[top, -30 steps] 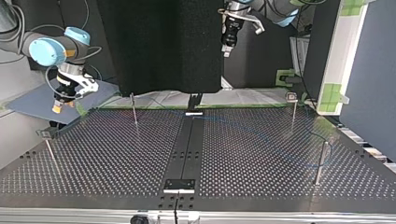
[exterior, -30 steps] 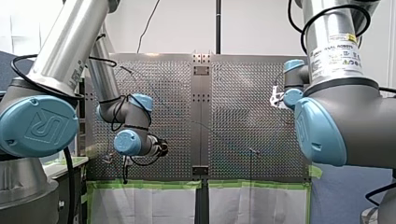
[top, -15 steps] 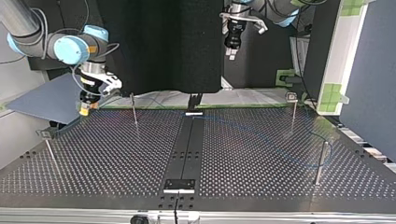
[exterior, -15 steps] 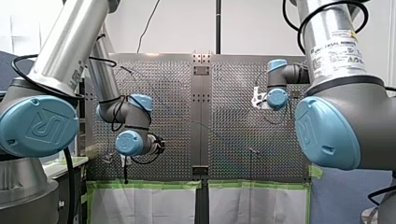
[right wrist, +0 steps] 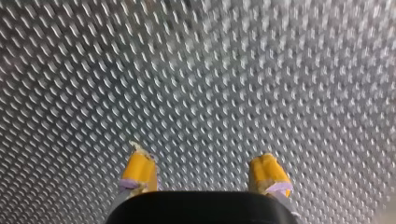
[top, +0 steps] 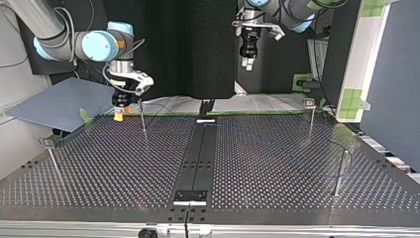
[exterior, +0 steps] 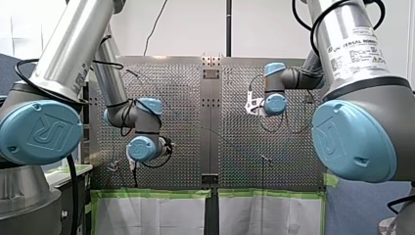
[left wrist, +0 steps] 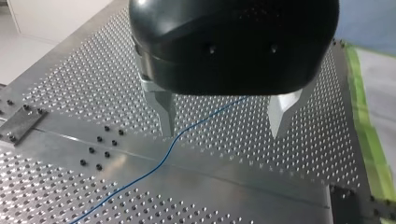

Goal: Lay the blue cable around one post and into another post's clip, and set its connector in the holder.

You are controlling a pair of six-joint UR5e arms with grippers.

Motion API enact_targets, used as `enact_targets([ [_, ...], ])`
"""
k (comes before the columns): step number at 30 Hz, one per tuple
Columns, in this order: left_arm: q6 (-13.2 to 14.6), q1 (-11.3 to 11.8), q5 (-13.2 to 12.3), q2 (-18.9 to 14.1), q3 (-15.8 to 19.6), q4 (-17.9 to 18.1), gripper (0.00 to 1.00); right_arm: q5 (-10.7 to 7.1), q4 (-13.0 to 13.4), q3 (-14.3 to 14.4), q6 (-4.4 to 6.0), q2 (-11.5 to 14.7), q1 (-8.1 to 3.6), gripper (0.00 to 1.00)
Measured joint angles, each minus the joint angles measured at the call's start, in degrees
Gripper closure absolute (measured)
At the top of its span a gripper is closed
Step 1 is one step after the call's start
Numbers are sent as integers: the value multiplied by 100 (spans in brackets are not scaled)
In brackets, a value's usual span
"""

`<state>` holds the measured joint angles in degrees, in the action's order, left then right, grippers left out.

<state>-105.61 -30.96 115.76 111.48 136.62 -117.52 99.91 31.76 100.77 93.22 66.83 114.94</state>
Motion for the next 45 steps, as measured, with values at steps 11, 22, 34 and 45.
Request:
enact_targets([
  [11, 410, -16, 307, -18, -173, -250, 0, -51, 411, 463, 134, -13, 507, 0],
  [22, 414, 0, 659, -27, -182, -319, 0, 104, 367, 978, -29, -13, 1034, 0],
  [34, 394, 17, 650, -27, -182, -334, 0, -236, 736, 1244, 65, -23, 1607, 0],
  [45, 356, 40, 670, -27, -182, -430, 0, -240, 980, 1249, 81, -83, 2061, 0],
])
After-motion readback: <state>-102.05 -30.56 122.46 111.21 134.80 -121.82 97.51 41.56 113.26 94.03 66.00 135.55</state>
